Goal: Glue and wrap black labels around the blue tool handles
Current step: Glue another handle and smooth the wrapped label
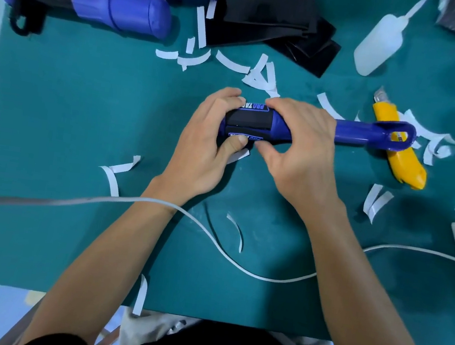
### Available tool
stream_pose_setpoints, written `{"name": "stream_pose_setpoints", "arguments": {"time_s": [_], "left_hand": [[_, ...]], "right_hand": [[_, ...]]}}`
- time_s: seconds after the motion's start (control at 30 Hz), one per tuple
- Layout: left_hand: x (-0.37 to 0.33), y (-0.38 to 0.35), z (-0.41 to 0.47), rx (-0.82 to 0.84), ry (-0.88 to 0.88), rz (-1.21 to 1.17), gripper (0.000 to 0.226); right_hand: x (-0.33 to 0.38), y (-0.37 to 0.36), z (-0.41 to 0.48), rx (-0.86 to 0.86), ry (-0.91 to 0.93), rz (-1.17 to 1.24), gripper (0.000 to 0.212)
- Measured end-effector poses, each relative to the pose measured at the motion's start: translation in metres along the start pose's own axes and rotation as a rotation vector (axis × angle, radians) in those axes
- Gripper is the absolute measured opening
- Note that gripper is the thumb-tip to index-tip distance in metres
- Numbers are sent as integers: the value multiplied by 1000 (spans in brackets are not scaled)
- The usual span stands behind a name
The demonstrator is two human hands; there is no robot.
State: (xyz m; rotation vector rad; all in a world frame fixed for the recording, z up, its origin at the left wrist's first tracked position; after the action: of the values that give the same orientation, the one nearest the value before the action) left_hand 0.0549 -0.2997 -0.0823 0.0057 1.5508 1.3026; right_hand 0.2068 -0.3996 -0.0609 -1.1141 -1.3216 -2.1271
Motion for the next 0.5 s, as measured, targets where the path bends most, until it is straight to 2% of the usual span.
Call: {"name": "stream_pose_setpoints", "arguments": {"time_s": [0.5], "left_hand": [[-1,-1,0,-29,34,-35,40]], "right_hand": [[-10,-5,-3,20,18,6,47]]}}
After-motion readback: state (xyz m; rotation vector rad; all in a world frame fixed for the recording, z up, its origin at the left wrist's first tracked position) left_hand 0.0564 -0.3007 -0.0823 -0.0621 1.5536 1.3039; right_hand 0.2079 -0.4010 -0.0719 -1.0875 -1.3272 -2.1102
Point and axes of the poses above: each hand's wrist, its own z-axis towards the middle knuckle, its own y-axis out of the back of the hand, x = y × z, the point moved 3 cm from there along z, towards the middle knuckle, and after that the axes turned 14 degrees about z, right-handed, at the moved point
